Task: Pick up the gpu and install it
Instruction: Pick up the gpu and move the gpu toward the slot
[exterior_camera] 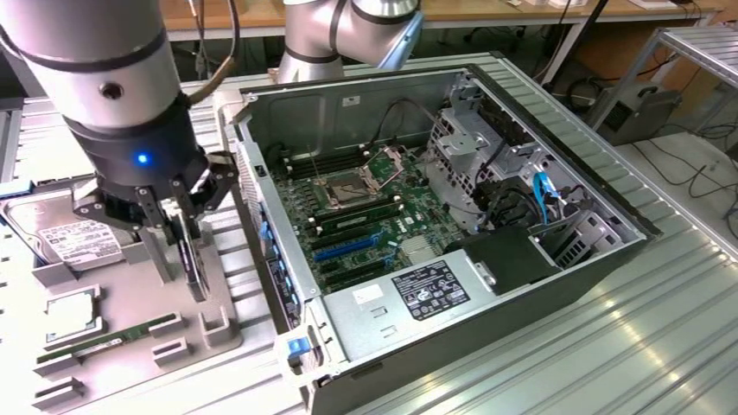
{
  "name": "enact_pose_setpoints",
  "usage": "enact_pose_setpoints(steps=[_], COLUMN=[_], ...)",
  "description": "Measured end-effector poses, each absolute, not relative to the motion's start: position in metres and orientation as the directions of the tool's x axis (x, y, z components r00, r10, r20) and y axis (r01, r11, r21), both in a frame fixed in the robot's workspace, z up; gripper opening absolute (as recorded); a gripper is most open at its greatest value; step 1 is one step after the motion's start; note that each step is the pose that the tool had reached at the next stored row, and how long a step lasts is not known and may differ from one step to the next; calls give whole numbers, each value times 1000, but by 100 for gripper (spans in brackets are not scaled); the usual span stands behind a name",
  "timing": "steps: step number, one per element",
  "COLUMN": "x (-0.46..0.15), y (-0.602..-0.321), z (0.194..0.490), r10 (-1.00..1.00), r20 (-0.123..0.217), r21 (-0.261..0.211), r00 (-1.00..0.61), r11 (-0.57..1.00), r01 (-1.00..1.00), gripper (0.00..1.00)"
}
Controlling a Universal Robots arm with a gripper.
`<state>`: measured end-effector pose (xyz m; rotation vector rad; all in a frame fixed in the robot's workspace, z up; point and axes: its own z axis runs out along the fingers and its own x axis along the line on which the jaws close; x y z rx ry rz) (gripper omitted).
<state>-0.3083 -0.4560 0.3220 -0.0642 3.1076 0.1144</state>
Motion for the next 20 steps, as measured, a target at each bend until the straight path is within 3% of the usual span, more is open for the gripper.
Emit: enact_pose_setpoints(steps=[12,20], x=[-289,-243], y=[-474,-482], z=[401,448], r10=[-40,-40], r20=[-23,-2], r21=[73,74], r00=[-999,-999], r11=[996,996], r01=[-42,-40], gripper=[26,26])
